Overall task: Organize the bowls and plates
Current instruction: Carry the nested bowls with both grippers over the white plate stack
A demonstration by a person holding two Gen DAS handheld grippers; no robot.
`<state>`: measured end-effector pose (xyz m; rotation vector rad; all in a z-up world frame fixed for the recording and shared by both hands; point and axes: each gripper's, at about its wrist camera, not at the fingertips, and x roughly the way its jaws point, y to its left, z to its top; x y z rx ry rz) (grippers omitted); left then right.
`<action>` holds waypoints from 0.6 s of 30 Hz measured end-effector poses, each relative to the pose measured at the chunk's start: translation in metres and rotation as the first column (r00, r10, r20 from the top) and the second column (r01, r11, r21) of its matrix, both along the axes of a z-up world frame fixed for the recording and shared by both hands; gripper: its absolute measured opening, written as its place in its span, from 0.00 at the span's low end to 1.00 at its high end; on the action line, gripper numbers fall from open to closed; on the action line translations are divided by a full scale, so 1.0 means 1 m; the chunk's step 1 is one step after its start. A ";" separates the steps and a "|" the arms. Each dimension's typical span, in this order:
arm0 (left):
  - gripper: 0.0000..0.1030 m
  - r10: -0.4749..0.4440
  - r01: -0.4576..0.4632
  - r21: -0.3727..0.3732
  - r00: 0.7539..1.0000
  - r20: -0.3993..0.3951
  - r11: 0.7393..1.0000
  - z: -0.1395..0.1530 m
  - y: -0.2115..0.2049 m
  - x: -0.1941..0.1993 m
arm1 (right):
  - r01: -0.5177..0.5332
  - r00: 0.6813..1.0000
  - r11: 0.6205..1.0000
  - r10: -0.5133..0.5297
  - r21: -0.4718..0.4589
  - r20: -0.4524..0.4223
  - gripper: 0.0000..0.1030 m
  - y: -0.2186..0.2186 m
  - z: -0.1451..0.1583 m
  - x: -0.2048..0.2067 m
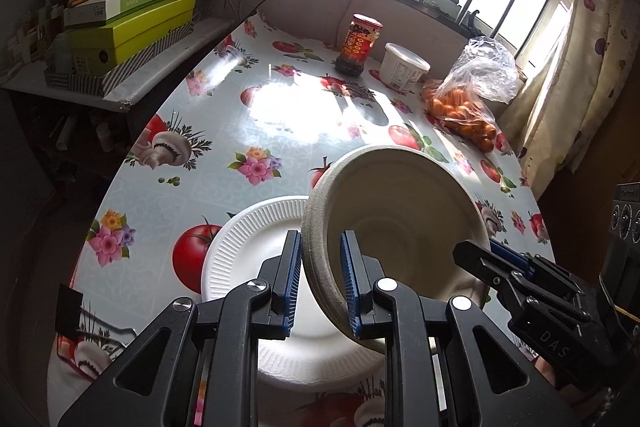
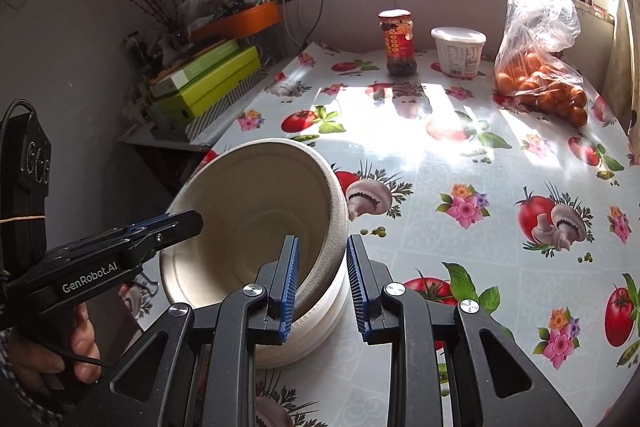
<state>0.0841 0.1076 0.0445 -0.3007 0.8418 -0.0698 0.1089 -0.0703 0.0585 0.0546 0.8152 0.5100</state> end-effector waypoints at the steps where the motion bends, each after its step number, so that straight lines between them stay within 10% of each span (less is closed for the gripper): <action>1: 0.20 0.005 -0.005 0.003 1.000 -0.001 1.000 -0.001 0.002 -0.001 | -0.005 1.000 1.000 0.005 0.000 -0.003 0.23 0.004 0.000 0.001; 18: 0.20 0.057 -0.056 0.008 0.997 -0.053 0.998 -0.018 0.026 -0.001 | -0.062 0.996 0.998 0.062 -0.008 -0.063 0.23 0.030 -0.018 0.013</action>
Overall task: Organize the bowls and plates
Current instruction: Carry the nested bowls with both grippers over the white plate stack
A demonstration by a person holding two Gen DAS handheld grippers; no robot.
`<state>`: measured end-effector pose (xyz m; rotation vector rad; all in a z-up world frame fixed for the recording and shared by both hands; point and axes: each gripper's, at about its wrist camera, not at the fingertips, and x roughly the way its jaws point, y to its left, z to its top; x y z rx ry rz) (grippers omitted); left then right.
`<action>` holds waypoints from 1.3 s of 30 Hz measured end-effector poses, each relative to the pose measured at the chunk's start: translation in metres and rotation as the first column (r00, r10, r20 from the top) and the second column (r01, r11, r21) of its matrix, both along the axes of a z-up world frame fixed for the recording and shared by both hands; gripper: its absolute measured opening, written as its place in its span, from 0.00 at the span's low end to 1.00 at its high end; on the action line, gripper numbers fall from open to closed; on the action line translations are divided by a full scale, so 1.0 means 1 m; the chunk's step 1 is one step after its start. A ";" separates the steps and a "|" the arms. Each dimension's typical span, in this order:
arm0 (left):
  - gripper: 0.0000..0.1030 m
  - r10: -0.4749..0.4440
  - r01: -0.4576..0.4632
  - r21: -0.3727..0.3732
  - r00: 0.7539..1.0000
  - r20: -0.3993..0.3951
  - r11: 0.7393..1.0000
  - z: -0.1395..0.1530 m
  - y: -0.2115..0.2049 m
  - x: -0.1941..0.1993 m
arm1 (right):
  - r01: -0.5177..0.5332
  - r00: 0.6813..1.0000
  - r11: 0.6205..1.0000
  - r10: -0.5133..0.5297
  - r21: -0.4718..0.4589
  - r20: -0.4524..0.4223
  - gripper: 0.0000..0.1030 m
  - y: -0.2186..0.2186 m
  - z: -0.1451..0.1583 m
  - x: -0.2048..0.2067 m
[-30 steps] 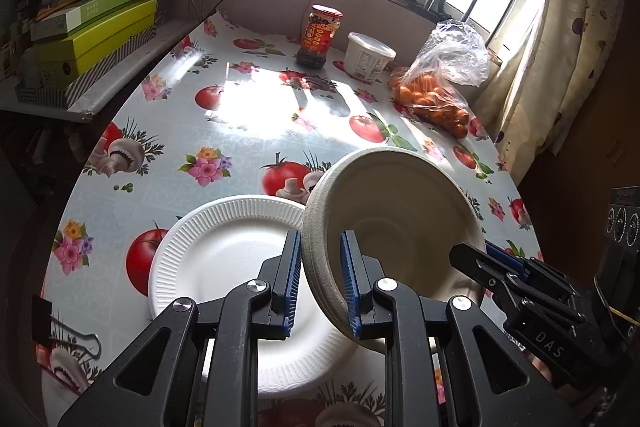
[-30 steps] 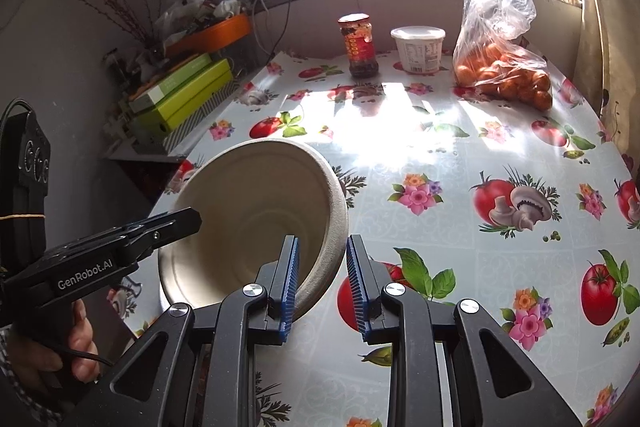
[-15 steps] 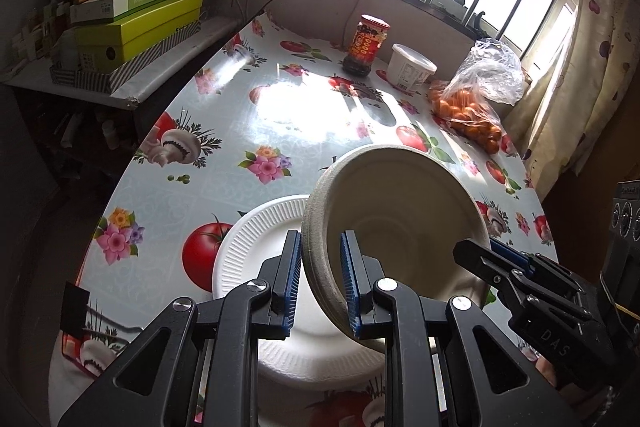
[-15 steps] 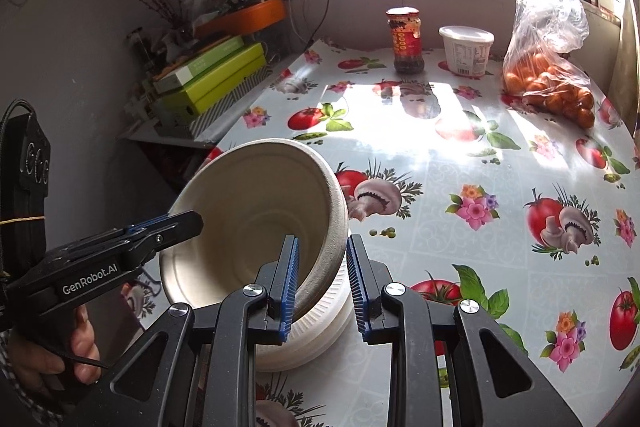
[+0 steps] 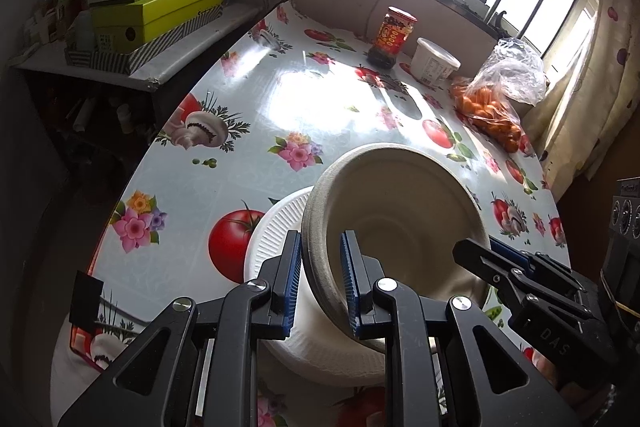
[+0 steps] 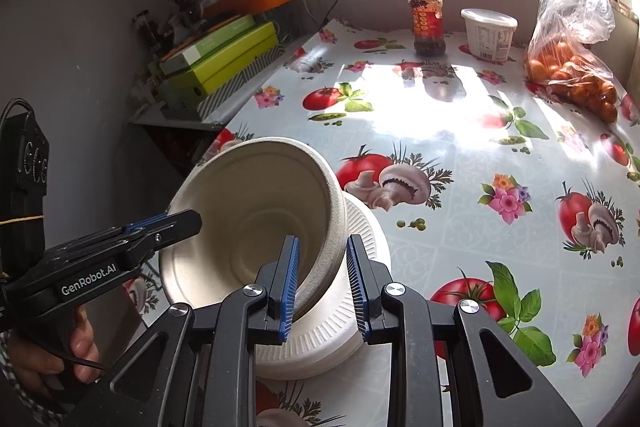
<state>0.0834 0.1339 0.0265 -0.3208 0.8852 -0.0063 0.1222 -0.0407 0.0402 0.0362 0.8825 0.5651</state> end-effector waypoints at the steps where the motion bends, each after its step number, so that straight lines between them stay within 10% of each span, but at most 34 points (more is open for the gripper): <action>1: 0.20 0.001 -0.001 -0.002 1.000 -0.004 1.000 -0.001 0.001 0.000 | -0.001 1.000 1.000 0.001 -0.001 -0.003 0.23 0.001 -0.001 0.001; 39: 0.20 0.013 -0.013 -0.001 0.998 -0.056 1.000 -0.017 0.003 0.010 | 0.006 0.999 1.000 -0.006 0.007 -0.048 0.24 0.003 -0.013 0.009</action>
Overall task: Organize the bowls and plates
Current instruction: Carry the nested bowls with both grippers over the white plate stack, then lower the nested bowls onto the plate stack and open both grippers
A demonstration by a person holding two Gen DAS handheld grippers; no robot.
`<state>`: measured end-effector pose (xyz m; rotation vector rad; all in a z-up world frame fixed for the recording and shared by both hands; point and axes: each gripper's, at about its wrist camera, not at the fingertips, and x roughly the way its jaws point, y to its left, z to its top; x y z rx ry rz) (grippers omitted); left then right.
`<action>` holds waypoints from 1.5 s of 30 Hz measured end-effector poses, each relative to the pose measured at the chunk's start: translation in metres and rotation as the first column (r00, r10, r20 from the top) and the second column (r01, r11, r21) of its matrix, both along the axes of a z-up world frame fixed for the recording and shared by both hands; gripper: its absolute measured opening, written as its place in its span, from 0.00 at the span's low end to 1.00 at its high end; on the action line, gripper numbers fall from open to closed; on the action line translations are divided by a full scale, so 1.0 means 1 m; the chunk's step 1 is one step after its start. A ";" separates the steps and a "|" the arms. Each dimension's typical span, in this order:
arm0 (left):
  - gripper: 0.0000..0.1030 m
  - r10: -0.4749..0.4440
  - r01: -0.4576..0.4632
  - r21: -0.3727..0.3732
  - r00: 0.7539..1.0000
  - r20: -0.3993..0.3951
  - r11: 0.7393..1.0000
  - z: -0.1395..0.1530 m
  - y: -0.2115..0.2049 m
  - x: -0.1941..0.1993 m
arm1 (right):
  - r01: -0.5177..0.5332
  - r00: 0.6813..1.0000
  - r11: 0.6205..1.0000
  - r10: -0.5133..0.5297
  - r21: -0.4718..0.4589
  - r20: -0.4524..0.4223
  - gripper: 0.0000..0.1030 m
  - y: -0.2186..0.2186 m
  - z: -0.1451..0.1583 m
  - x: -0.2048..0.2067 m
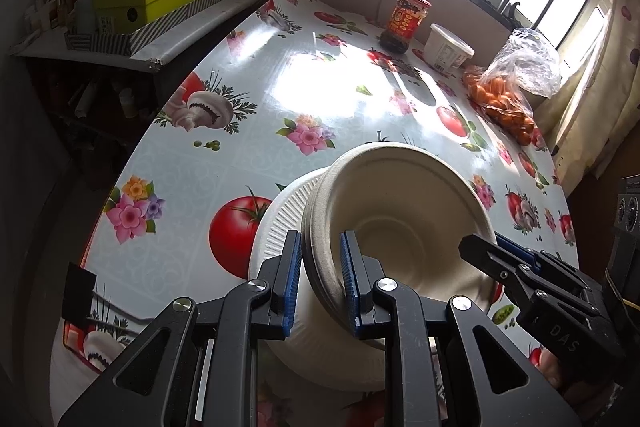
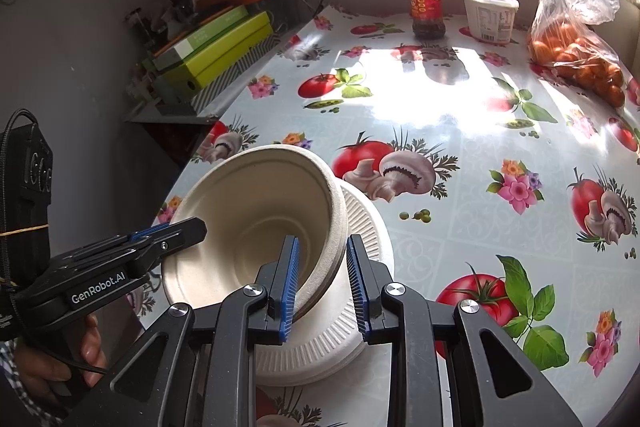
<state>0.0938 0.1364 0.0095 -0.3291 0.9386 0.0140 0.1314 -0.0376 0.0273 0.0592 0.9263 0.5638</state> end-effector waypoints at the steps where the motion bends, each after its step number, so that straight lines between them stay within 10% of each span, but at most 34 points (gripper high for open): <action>1: 0.20 0.001 -0.001 0.000 1.000 -0.001 1.000 0.000 0.000 0.000 | 0.000 1.000 1.000 0.000 0.000 0.000 0.24 0.000 0.000 0.000; 45: 0.43 -0.029 0.023 0.058 0.994 0.101 0.998 0.026 -0.017 -0.025 | 0.017 0.996 0.999 -0.021 0.038 0.085 0.48 -0.015 0.019 -0.023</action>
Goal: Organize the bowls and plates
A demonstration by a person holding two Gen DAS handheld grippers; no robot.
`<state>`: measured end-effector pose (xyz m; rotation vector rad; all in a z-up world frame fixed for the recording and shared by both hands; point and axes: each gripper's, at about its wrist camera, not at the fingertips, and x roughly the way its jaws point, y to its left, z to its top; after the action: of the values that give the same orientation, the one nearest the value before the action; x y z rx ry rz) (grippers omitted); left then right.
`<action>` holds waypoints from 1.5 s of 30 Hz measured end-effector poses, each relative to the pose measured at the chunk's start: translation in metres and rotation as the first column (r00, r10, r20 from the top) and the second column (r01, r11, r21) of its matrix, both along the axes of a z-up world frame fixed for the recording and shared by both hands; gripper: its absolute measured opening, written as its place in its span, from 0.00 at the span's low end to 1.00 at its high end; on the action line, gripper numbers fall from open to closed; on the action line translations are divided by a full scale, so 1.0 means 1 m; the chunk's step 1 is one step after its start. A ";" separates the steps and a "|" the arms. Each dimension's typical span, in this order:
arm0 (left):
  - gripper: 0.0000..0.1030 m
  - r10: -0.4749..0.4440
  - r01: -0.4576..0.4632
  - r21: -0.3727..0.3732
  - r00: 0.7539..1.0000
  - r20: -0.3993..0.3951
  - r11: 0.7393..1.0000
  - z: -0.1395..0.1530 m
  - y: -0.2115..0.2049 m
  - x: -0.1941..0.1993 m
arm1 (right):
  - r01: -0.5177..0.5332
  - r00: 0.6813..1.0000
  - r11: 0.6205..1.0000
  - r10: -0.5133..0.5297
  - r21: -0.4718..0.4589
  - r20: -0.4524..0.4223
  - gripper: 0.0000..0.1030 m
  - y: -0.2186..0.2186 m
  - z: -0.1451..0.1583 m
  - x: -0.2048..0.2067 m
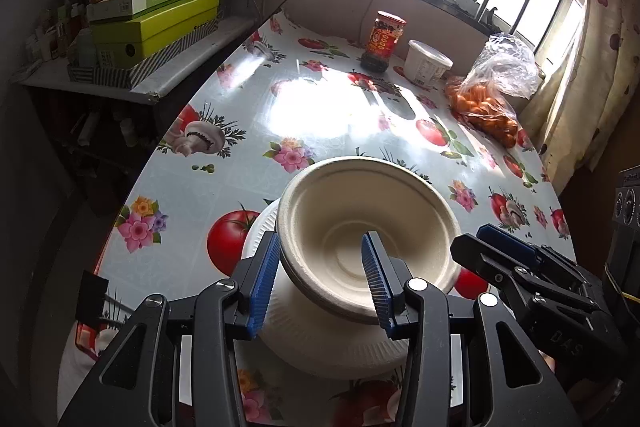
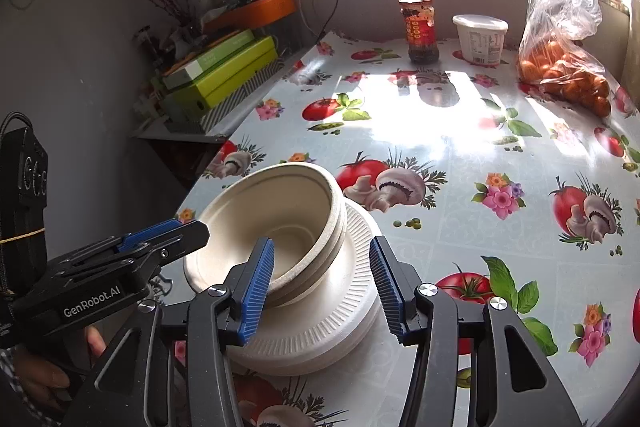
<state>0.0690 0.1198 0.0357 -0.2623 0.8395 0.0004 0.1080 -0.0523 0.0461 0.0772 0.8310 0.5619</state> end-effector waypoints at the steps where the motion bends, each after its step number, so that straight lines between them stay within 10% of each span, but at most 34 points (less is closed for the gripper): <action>1: 0.43 -0.001 0.001 0.005 1.000 0.007 1.000 0.002 -0.001 -0.002 | -0.001 1.000 1.000 0.001 -0.002 0.010 0.49 -0.001 0.001 -0.003; 19: 0.43 -0.009 -0.008 0.144 0.993 0.114 0.990 0.004 -0.010 -0.060 | -0.008 0.991 0.999 0.014 -0.043 0.133 0.56 -0.024 -0.001 -0.051; 45: 0.43 0.044 -0.037 0.154 0.998 -0.043 0.987 -0.073 0.006 -0.081 | -0.011 0.999 0.984 0.020 -0.179 0.050 0.56 -0.043 -0.069 -0.075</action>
<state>-0.0122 0.1263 -0.0368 -0.1352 0.8757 0.1088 0.0326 -0.0956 -0.0225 -0.1079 0.8286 0.5001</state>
